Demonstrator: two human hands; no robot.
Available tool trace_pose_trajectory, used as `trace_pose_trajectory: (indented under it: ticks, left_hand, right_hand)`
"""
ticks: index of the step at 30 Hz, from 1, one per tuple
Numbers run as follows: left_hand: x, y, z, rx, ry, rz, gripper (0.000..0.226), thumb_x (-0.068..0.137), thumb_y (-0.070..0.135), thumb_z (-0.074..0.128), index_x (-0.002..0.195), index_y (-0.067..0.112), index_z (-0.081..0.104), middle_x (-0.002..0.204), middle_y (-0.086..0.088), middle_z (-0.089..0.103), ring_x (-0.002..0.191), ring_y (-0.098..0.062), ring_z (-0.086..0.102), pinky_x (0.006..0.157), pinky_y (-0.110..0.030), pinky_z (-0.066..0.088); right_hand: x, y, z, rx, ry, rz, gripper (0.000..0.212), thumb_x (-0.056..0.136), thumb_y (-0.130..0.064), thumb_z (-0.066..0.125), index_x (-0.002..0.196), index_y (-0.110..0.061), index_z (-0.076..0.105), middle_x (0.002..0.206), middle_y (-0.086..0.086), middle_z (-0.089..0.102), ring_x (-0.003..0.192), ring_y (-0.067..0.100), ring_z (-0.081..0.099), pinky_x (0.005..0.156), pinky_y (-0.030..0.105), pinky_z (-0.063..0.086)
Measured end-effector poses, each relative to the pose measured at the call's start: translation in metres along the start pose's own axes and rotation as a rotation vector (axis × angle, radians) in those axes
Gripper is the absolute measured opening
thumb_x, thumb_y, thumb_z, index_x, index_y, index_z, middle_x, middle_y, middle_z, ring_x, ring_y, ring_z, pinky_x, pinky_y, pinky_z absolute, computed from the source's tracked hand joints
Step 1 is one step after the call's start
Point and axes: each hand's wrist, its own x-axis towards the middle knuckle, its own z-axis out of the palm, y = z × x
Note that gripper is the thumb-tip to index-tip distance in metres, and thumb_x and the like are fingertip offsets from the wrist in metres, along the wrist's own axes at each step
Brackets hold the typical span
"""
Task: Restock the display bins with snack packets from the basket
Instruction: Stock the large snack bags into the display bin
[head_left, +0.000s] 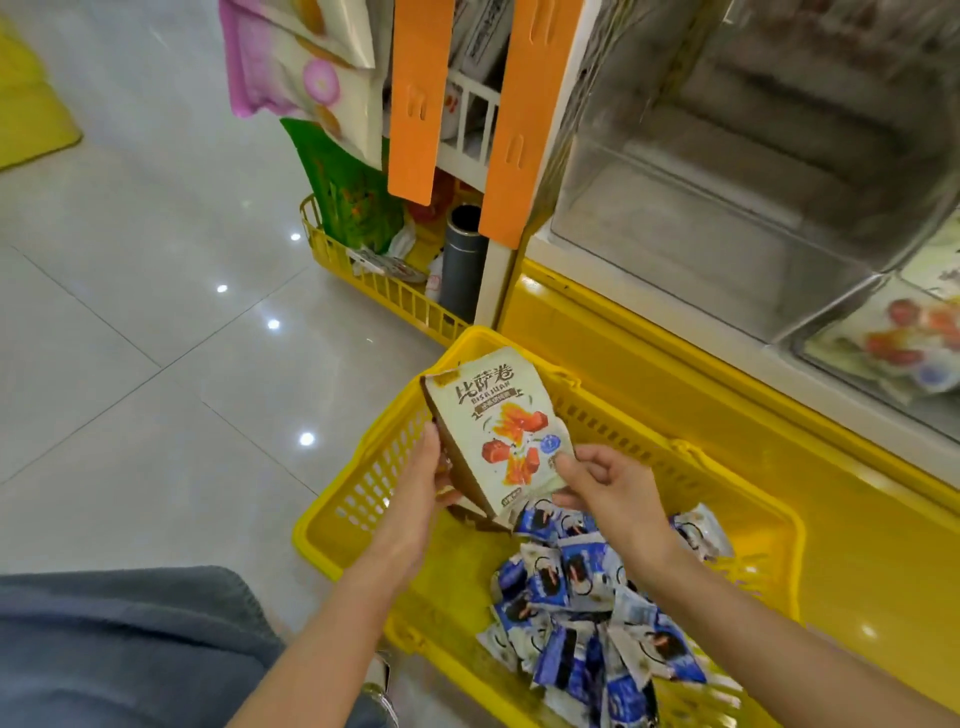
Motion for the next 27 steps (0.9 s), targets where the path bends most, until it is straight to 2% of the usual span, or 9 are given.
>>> trace_pose_trajectory:
  ticks: [3,5,9,11,15,17,20,24,27]
  left_hand:
    - [-0.001,0.004,-0.001,-0.051,-0.048,-0.015,0.054,0.074,0.069,0.039,0.115,0.040,0.057,0.110,0.010,0.069,0.101,-0.011,0.066,0.084,-0.040,0.051]
    - [0.002,0.008,-0.003,-0.001,0.003,0.005,0.054,0.071,0.058,0.057,0.120,0.034,0.055,0.109,0.004,0.070,0.097,-0.016,0.068,0.080,-0.041,0.054]
    - [0.012,0.017,-0.010,0.021,0.192,0.079,0.062,0.054,0.044,0.077,0.111,0.028,0.057,0.101,0.002,0.072,0.086,-0.018,0.071,0.062,-0.029,0.058]
    - [0.020,0.021,-0.014,0.008,0.248,0.100,0.066,0.052,0.045,0.076,0.113,0.028,0.056,0.101,0.004,0.071,0.084,-0.016,0.071,0.059,-0.026,0.057]
    - [0.036,0.026,-0.023,0.033,0.320,0.126,0.057,0.056,0.042,0.075,0.108,0.029,0.056,0.097,0.007,0.071,0.078,-0.013,0.071,0.054,-0.021,0.054]
    - [0.042,0.026,-0.027,0.080,0.344,0.125,0.051,0.056,0.043,0.074,0.103,0.034,0.055,0.094,0.011,0.069,0.075,-0.010,0.071,0.052,-0.018,0.053]
    - [0.048,0.026,-0.030,0.120,0.355,0.114,0.046,0.058,0.043,0.073,0.099,0.037,0.054,0.093,0.012,0.069,0.076,-0.009,0.071,0.052,-0.019,0.053]
    - [0.055,0.027,-0.029,0.159,0.355,0.114,0.053,0.059,0.045,0.072,0.108,0.032,0.056,0.099,0.011,0.070,0.082,-0.013,0.071,0.059,-0.026,0.057]
    - [0.060,0.026,-0.027,0.182,0.355,0.121,0.060,0.060,0.044,0.070,0.115,0.028,0.053,0.108,0.007,0.068,0.088,-0.014,0.070,0.066,-0.032,0.059]
  right_hand:
    - [-0.005,0.015,0.019,0.017,-0.001,0.000,0.001,0.089,-0.010,0.060,0.088,-0.010,0.061,0.081,0.001,0.072,0.062,0.007,0.069,0.054,0.015,0.053]
    - [-0.004,0.025,0.029,0.016,-0.018,-0.024,0.005,0.090,-0.010,0.058,0.088,-0.013,0.060,0.081,0.000,0.071,0.061,0.010,0.069,0.053,0.019,0.054]
    - [0.011,0.045,0.035,-0.111,-0.112,-0.112,0.020,0.098,-0.017,0.044,0.098,-0.031,0.057,0.086,-0.005,0.069,0.066,0.013,0.069,0.056,0.027,0.055]
    - [0.031,0.055,0.034,-0.186,-0.114,-0.129,0.020,0.099,-0.020,0.042,0.108,-0.032,0.054,0.097,-0.003,0.069,0.077,0.008,0.068,0.066,0.024,0.056]
    - [0.085,0.083,0.025,-0.517,-0.095,-0.126,0.031,0.096,-0.024,0.048,0.126,-0.017,0.052,0.120,-0.001,0.063,0.096,-0.002,0.058,0.079,0.005,0.043]
    - [0.111,0.100,0.024,-0.675,-0.124,-0.066,0.039,0.095,-0.025,0.050,0.133,-0.014,0.047,0.131,0.003,0.056,0.115,0.011,0.055,0.093,0.018,0.043]
    - [0.138,0.122,0.028,-0.754,-0.239,0.076,0.058,0.093,-0.025,0.056,0.143,-0.010,0.032,0.148,0.009,0.037,0.136,0.023,0.035,0.112,0.035,0.030]
    - [0.156,0.144,0.034,-0.908,-0.332,0.112,0.081,0.084,-0.034,0.067,0.145,-0.007,0.022,0.154,0.011,0.024,0.140,0.027,0.026,0.115,0.036,0.023]
    - [0.161,0.153,0.037,-0.946,-0.362,0.170,0.088,0.073,-0.045,0.075,0.139,-0.006,0.031,0.145,0.013,0.040,0.132,0.029,0.040,0.108,0.041,0.035]
